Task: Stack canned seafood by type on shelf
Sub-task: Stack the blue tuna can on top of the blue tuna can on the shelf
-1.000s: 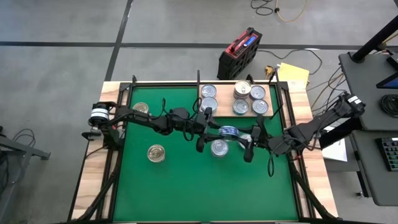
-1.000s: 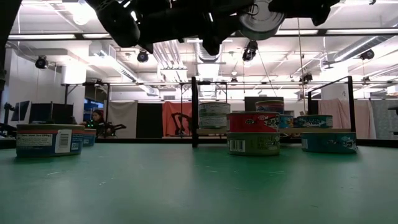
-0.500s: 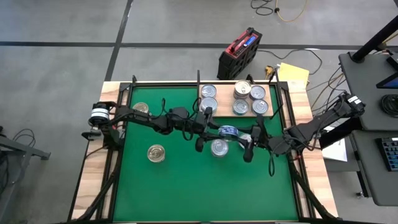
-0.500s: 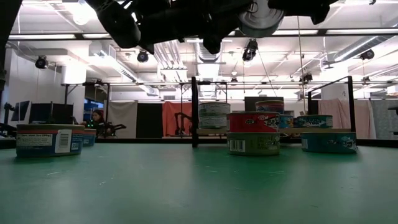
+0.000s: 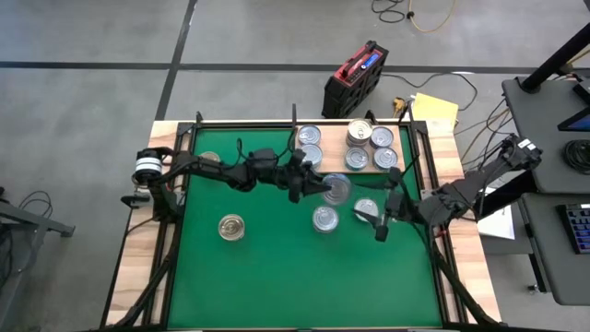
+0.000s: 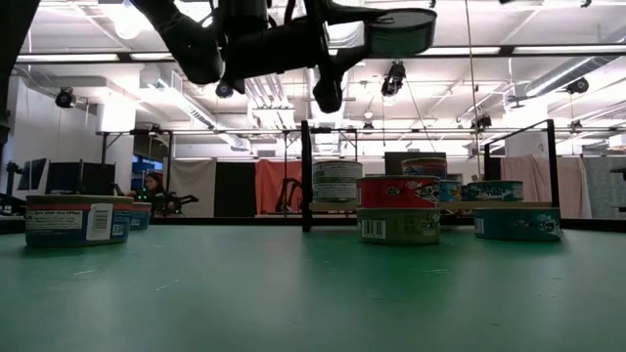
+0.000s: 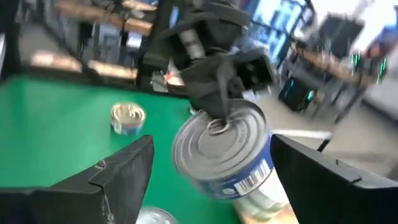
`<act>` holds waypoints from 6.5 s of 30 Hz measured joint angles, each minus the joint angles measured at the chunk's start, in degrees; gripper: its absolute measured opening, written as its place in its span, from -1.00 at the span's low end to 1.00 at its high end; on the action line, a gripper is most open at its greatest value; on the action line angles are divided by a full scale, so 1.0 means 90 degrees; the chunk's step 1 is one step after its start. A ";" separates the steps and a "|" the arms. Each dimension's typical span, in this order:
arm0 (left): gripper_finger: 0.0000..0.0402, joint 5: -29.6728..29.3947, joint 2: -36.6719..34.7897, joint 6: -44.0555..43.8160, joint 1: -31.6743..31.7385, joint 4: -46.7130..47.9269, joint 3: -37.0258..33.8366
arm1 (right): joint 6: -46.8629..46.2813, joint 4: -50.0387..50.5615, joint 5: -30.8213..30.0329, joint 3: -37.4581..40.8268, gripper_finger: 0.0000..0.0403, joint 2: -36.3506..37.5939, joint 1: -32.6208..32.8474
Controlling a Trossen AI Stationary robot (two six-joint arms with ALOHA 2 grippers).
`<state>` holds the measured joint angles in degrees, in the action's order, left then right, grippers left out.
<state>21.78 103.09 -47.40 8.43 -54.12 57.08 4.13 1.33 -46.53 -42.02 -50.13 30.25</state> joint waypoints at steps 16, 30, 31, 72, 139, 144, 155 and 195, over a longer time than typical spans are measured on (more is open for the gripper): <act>-0.37 -0.1401 0.0000 -0.2274 -0.0012 -0.0205 0.0032 | 0.6602 -0.1119 -0.2893 0.0000 0.28 -0.1755 0.0502; -0.37 -0.1916 0.0000 -0.2412 -0.0330 -0.0388 0.0032 | 0.7285 -0.1475 -0.3446 -0.0143 0.00 -0.2259 -0.0039; -0.37 -0.1970 0.0000 -0.2414 -0.0353 -0.0385 0.0032 | 0.7294 -0.1474 -0.3427 -0.0155 -0.02 -0.2232 -0.0070; -0.22 -0.1982 0.0000 -0.2129 -0.0627 -0.0343 0.0141 | 0.8826 -0.1915 -0.1960 -0.0199 0.02 -0.2144 -0.0649; 0.21 -0.2264 -0.3561 0.4884 -0.0192 0.4290 0.0143 | -0.1008 0.6813 0.1891 -0.2285 -0.37 -0.1614 -0.4406; 0.21 -0.2266 -0.3636 0.4931 -0.0192 0.4550 0.0141 | -0.1746 0.8096 0.1226 -0.2588 -0.37 -0.1857 -0.4418; 0.21 -0.2473 -0.3805 0.5575 -0.0189 0.4672 0.0141 | -0.0227 0.7529 0.0830 -0.2057 -0.37 -0.2129 -0.4640; 0.21 -0.3050 -0.5707 0.7046 -0.0185 0.6877 0.0141 | 0.0662 0.5429 -0.0282 -0.0719 -0.37 -0.2030 -0.5325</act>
<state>-5.67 51.72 16.01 6.76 7.77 58.35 10.09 50.19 -49.06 -48.49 -68.40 -17.67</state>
